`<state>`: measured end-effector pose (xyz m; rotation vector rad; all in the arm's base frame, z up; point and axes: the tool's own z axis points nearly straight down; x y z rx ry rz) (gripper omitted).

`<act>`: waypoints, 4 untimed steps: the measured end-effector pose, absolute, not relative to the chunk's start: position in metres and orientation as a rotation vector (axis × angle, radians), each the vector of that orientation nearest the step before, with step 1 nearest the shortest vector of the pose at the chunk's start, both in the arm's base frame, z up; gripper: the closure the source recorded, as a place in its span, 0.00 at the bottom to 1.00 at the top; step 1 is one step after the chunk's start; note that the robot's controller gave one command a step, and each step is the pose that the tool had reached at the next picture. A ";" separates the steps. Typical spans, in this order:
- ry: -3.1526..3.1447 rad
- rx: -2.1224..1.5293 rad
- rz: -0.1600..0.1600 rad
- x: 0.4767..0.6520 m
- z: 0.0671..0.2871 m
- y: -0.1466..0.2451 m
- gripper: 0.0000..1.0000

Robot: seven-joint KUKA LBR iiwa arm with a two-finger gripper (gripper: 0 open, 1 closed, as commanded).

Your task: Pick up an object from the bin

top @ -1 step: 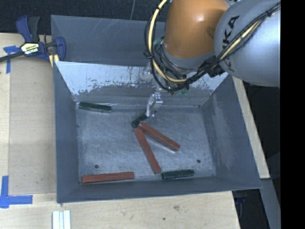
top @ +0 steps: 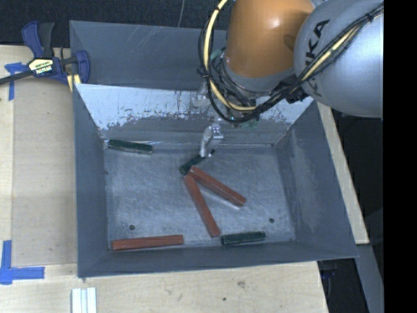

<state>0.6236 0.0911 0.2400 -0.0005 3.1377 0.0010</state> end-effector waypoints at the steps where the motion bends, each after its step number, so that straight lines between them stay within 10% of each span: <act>1: 3.134 0.050 0.002 0.595 0.184 0.079 0.00; 2: 3.134 0.057 0.001 0.590 0.117 0.074 0.00; 3: 3.123 -0.133 -0.003 0.616 0.079 0.058 1.00; 4: 3.123 -0.132 -0.003 0.616 0.079 0.058 1.00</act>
Offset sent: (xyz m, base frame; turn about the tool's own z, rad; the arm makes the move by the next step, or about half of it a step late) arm -0.0358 -0.0182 -0.1441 0.0353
